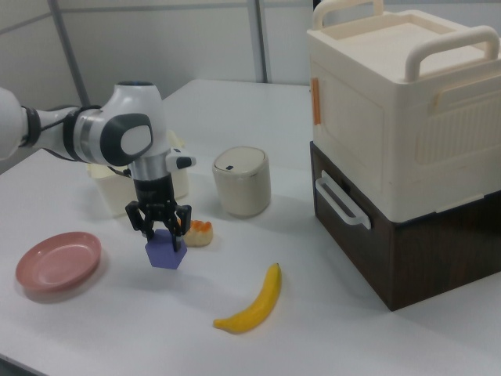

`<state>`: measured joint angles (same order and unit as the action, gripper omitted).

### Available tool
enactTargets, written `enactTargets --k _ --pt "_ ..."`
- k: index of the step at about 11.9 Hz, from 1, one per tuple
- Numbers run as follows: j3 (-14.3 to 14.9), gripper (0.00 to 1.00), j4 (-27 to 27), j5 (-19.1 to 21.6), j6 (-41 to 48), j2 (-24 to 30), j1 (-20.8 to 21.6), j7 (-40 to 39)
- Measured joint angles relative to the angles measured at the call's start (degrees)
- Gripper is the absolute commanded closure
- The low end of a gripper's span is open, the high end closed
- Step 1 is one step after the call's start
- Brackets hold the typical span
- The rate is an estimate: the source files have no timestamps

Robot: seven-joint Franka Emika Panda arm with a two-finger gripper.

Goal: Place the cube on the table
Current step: 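Lift the purple cube off the plate and carry it toward the banana, then lower the cube onto the table and open the gripper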

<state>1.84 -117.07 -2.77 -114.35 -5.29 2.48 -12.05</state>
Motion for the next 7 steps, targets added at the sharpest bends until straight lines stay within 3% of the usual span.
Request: enactTargets --k 4,7 --pt "-0.06 0.00 5.08 -0.02 -1.01 -3.54 -0.83 0.04" --pt "-0.03 0.00 13.49 -0.02 5.82 -3.30 -1.79 0.15"
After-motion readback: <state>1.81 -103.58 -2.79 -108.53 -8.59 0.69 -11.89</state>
